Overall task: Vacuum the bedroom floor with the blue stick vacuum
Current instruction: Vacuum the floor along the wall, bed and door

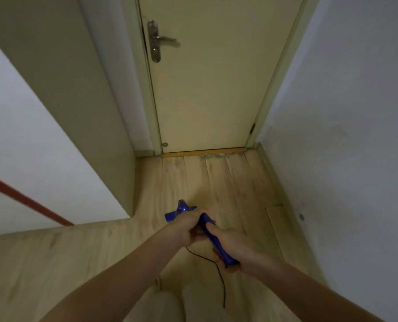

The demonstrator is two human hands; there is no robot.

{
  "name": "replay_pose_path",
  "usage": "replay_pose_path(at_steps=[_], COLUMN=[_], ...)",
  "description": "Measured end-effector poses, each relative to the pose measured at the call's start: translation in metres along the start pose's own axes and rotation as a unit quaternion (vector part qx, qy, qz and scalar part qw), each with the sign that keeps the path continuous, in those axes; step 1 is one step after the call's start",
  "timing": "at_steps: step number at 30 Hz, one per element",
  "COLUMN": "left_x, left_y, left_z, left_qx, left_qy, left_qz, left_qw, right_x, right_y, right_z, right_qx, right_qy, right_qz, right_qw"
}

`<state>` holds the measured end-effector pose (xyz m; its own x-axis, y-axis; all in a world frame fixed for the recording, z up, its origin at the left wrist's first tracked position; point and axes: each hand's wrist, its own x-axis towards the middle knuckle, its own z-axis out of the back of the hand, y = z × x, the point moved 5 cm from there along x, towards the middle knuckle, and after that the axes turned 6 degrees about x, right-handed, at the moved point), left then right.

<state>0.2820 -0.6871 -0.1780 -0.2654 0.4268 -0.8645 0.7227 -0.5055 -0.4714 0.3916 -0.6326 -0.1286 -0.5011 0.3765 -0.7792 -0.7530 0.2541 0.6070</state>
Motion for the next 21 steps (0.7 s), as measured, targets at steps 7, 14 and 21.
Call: replay_pose_path(at_steps=[7, 14, 21], left_x=[-0.047, -0.094, -0.112], left_y=[0.037, 0.068, 0.104], left_z=[0.030, 0.101, 0.221], left_qx=[-0.108, -0.241, -0.345], left_qy=[-0.043, -0.125, -0.209], left_qz=[-0.006, -0.037, -0.049], left_qw=[0.993, 0.962, 0.914], right_x=[-0.044, -0.042, -0.019], right_y=[0.014, 0.025, 0.041], right_z=[-0.025, -0.094, -0.222], right_qx=[-0.074, -0.225, -0.338], right_qy=[0.110, 0.208, 0.277], right_qz=[0.010, 0.033, 0.063], right_qw=[0.991, 0.951, 0.897])
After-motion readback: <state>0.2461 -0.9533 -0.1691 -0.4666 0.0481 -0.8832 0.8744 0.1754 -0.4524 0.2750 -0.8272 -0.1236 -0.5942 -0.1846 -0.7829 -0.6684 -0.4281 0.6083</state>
